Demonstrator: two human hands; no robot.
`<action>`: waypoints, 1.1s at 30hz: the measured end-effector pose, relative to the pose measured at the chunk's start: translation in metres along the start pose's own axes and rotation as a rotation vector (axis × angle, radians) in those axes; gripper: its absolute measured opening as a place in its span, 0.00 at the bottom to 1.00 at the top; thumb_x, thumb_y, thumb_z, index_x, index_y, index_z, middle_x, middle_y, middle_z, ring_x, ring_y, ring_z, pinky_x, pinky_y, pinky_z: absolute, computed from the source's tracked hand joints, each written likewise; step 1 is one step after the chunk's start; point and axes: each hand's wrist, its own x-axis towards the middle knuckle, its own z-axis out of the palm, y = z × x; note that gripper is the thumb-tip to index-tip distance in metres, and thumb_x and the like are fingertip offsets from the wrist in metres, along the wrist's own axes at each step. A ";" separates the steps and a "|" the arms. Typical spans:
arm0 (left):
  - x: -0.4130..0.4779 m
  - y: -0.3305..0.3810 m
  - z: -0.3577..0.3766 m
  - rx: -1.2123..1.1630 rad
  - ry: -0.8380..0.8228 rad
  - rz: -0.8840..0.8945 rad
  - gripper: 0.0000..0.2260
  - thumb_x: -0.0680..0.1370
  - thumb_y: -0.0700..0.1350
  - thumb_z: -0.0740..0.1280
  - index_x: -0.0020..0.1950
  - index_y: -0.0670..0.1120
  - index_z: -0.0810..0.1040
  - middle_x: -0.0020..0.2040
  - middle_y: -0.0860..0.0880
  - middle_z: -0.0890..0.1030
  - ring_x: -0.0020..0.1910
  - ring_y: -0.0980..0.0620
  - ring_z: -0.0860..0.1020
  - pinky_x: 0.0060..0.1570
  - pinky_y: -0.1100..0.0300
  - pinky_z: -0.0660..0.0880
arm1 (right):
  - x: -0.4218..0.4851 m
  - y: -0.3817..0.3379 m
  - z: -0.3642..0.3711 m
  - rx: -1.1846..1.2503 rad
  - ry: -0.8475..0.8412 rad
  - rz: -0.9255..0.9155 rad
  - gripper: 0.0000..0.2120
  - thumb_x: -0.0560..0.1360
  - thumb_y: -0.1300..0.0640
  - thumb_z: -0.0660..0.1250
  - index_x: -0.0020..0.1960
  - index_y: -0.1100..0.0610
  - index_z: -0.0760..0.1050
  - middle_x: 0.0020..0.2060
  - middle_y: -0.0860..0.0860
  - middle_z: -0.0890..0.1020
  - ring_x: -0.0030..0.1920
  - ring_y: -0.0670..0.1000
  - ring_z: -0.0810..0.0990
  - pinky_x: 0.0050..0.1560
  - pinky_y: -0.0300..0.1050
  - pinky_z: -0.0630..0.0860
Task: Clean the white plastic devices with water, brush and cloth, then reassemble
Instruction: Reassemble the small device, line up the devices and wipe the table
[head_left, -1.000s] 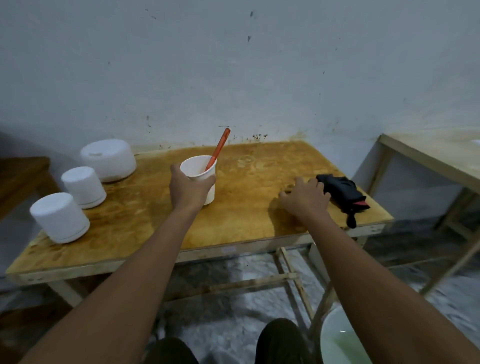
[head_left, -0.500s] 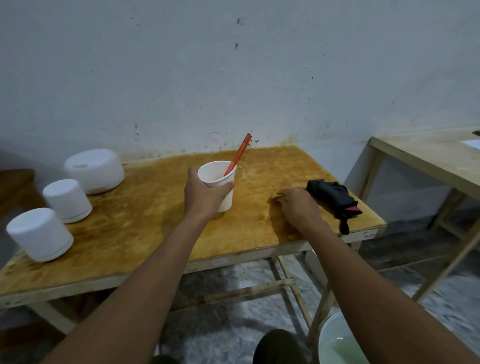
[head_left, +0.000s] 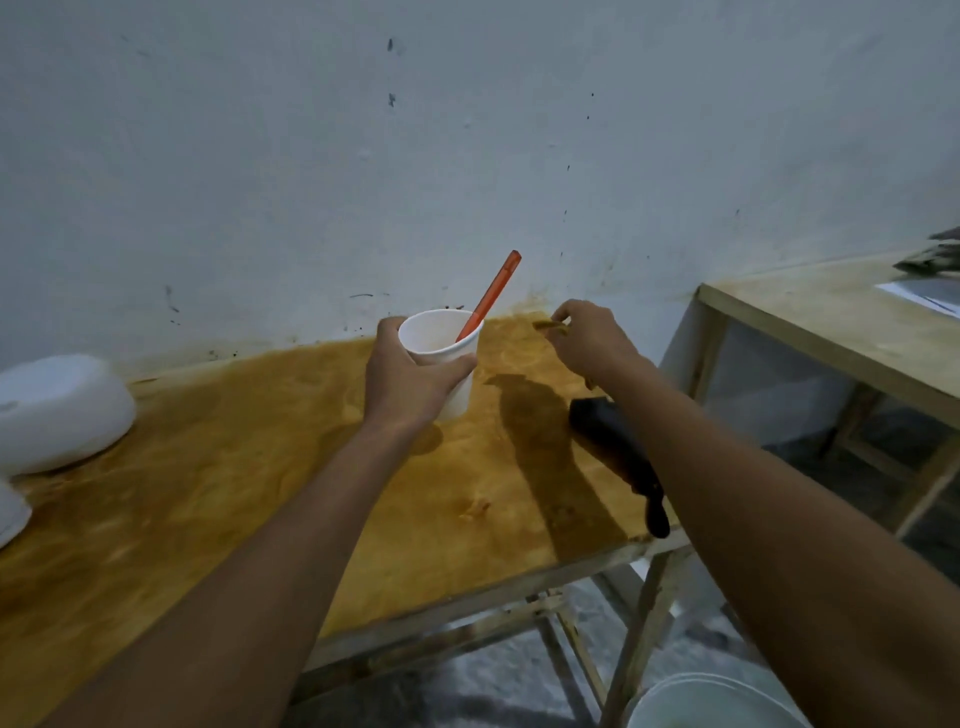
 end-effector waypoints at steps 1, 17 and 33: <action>0.005 0.000 0.006 -0.002 -0.005 0.002 0.35 0.70 0.50 0.78 0.72 0.48 0.64 0.64 0.49 0.71 0.57 0.54 0.70 0.49 0.60 0.74 | 0.008 0.004 0.005 -0.039 -0.021 0.006 0.11 0.80 0.52 0.64 0.60 0.55 0.75 0.48 0.51 0.77 0.39 0.51 0.77 0.34 0.45 0.74; 0.025 -0.005 0.040 -0.020 -0.053 0.016 0.36 0.70 0.51 0.78 0.71 0.49 0.64 0.58 0.54 0.68 0.57 0.54 0.69 0.46 0.61 0.71 | 0.031 0.038 0.044 -0.303 -0.176 0.096 0.12 0.76 0.48 0.67 0.46 0.58 0.74 0.41 0.53 0.77 0.41 0.53 0.78 0.46 0.49 0.81; 0.061 0.001 0.066 -0.028 -0.076 -0.005 0.35 0.71 0.50 0.77 0.72 0.48 0.63 0.63 0.49 0.71 0.56 0.53 0.69 0.47 0.59 0.73 | 0.032 0.044 0.041 -0.439 -0.320 0.090 0.12 0.77 0.49 0.62 0.52 0.56 0.78 0.45 0.54 0.78 0.46 0.55 0.78 0.52 0.53 0.79</action>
